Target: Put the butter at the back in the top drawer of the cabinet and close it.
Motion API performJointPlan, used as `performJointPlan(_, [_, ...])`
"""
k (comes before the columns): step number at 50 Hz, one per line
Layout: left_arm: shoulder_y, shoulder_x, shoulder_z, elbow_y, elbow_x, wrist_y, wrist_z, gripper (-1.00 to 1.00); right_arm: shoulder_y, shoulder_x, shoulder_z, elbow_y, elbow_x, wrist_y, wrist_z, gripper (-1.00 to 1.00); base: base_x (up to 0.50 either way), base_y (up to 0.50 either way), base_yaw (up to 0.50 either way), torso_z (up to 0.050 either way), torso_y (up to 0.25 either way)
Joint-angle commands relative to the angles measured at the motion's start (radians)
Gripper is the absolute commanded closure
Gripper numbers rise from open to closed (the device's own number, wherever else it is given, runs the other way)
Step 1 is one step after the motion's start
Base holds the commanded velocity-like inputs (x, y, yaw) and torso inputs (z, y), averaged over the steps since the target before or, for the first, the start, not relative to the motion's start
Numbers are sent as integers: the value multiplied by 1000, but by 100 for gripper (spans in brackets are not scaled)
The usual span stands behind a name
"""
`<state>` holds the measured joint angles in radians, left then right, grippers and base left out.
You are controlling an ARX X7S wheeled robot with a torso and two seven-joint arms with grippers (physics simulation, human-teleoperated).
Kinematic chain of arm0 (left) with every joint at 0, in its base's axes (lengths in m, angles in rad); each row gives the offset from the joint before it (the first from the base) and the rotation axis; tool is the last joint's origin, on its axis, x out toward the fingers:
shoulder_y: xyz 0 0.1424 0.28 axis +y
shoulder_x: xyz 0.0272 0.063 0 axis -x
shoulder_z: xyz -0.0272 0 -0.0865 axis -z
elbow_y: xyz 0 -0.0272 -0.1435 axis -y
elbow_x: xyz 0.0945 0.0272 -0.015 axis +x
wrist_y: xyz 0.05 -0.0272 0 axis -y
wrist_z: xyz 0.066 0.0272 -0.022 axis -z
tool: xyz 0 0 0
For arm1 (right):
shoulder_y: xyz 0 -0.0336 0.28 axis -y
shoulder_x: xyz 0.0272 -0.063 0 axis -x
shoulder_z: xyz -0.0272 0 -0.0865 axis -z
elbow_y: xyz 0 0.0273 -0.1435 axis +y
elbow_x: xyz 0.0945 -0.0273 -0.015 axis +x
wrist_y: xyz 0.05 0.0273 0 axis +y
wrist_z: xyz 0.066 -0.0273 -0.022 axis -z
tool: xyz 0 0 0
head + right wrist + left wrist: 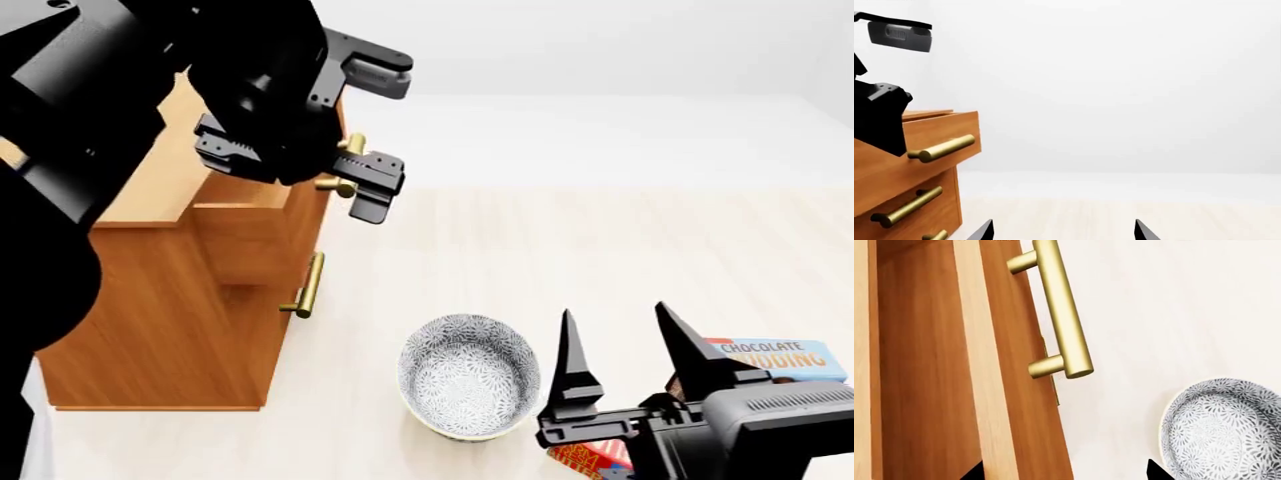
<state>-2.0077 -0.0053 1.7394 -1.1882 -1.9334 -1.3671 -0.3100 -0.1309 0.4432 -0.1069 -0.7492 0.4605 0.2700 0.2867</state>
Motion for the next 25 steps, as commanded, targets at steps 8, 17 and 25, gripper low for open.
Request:
performJointPlan(8, [7, 5, -74, 66, -112, 25, -70, -100, -10, 10, 23, -3, 29, -15, -1, -100, 0, 0, 0, 0, 0])
performJointPlan(17, [15, 5, -76, 95, -147, 44, -85, -100, -14, 15, 34, -3, 41, -21, 0, -100, 0, 0, 0, 0, 0])
performJointPlan(25, [19, 5, -81, 117, -172, 65, -85, -100, -16, 18, 41, -1, 49, -26, 0, -100, 0, 0, 0, 0, 0])
